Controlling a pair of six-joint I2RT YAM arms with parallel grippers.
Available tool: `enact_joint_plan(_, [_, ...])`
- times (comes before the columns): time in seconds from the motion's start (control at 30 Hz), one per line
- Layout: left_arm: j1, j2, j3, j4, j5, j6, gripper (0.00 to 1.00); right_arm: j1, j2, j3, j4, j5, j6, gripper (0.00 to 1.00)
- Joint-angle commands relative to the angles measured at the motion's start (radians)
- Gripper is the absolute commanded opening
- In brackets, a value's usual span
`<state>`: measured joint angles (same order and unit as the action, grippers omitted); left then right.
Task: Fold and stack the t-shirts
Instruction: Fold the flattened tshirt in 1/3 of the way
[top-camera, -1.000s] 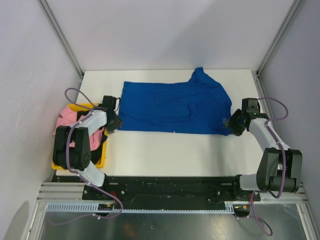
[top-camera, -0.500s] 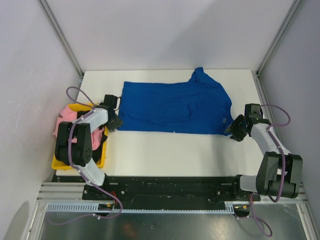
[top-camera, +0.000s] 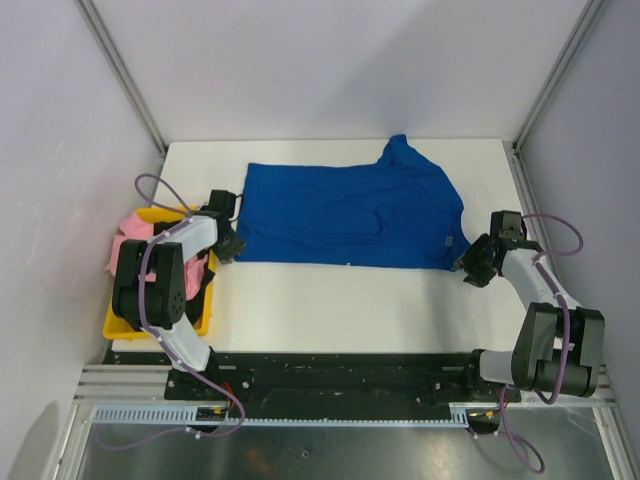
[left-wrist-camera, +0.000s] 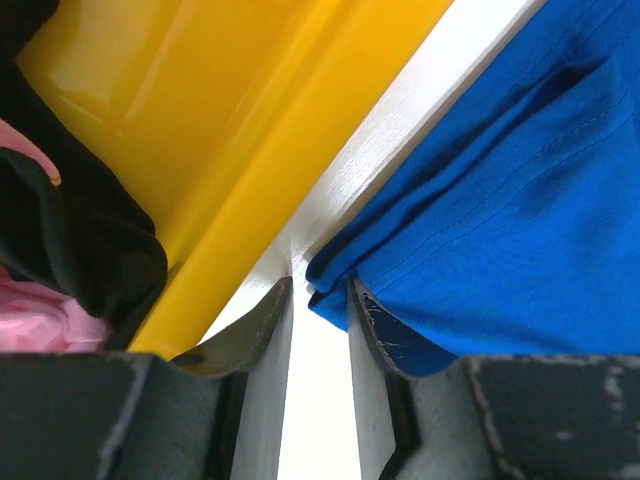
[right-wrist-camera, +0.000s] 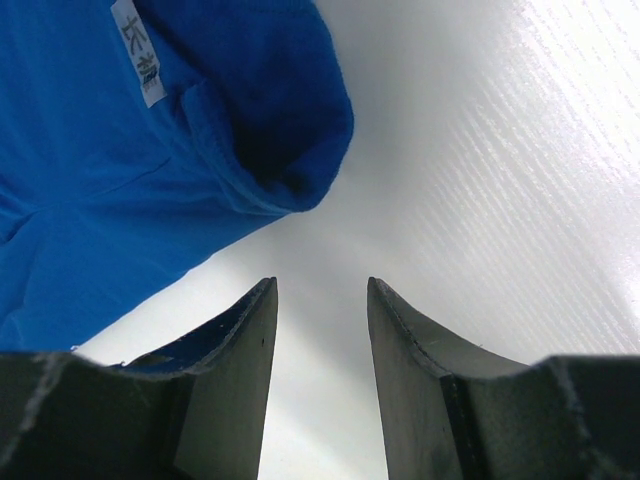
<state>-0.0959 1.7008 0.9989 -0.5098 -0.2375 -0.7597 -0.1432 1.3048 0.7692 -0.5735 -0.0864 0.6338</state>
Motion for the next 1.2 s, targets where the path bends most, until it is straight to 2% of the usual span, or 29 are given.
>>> enact_joint_plan(0.0, [0.005, 0.006, 0.032, 0.009, -0.041, -0.006, 0.32, -0.008, 0.004, -0.006, 0.021, 0.058, 0.005, 0.46])
enact_joint_plan(0.27, [0.005, 0.007, 0.033, 0.01, -0.04, 0.001, 0.32, -0.009, 0.053, -0.007, 0.116, 0.038, 0.016, 0.46])
enact_joint_plan(0.73, [0.005, 0.011, 0.035, 0.011, -0.039, 0.003, 0.32, -0.007, 0.11, -0.007, 0.17, 0.086, 0.009, 0.43])
enact_joint_plan(0.93, [0.005, 0.012, 0.034, 0.011, -0.039, 0.006, 0.32, -0.007, 0.123, 0.003, 0.18, 0.114, 0.008, 0.32])
enact_joint_plan(1.17, [0.005, 0.013, 0.032, 0.01, -0.04, 0.008, 0.32, -0.011, 0.118, 0.044, 0.135, 0.179, -0.017, 0.09])
